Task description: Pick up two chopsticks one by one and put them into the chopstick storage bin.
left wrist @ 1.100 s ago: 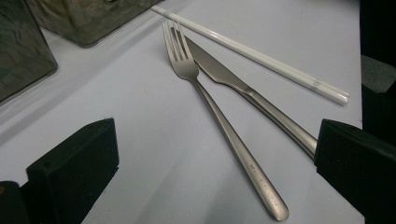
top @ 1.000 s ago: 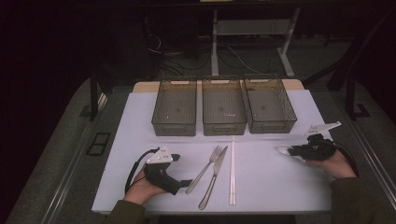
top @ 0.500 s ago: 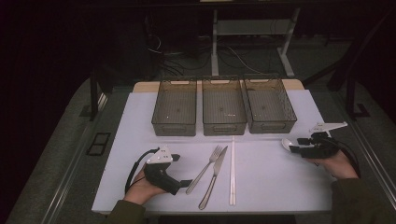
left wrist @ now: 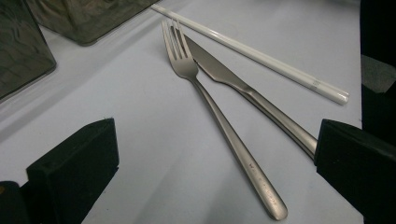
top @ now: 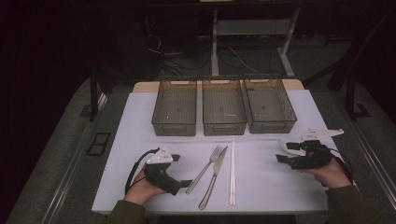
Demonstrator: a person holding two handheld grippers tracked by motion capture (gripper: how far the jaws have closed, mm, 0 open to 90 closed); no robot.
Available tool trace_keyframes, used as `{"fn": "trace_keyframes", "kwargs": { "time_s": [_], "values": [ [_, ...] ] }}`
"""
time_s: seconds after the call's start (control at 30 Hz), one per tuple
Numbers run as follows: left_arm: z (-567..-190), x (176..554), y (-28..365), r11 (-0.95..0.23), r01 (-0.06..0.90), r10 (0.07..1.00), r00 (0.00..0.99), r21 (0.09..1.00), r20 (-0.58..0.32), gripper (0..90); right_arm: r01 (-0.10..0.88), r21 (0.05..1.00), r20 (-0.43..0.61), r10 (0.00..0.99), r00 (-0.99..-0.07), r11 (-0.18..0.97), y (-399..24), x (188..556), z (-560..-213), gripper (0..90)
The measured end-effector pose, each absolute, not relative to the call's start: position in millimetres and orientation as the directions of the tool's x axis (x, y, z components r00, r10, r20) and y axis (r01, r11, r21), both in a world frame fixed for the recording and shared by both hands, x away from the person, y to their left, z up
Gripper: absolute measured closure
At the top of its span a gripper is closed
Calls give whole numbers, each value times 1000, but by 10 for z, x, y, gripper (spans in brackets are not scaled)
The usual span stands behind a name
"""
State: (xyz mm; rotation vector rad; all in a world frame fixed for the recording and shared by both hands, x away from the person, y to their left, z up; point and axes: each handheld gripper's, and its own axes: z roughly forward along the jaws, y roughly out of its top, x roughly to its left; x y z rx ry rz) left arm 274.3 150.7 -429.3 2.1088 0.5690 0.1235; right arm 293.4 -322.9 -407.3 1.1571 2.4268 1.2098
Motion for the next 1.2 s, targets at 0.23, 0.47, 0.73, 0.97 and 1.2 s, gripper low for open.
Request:
{"fn": "trace_keyframes", "kwargs": {
  "time_s": [0.23, 0.47, 0.73, 0.97, 1.2],
  "values": [
    [-4297, 2742, 1503, -470, 350, 442, 888, 810, -128, 0, 539, 718, 181, 631, -755, 440, -2848, 2722, -4147, 337],
    [-4300, 2742, 1499, -472, 353, 441, 888, 808, -130, 0, 491, 705, 217, 505, -836, 511, -2528, 2543, -4223, 601],
    [-4306, 2741, 1491, -474, 356, 440, 888, 805, -133, 0, 424, 708, 230, 383, -894, 565, -2218, 2410, -4242, 817],
    [-4306, 2740, 1491, -473, 357, 441, 887, 806, -135, 0, 384, 706, 243, 305, -921, 595, -2003, 2337, -4273, 896],
    [-4308, 2740, 1489, -475, 356, 440, 888, 805, -133, 0, 357, 687, 241, 265, -933, 632, -1815, 2276, -4332, 897]
  ]
}}
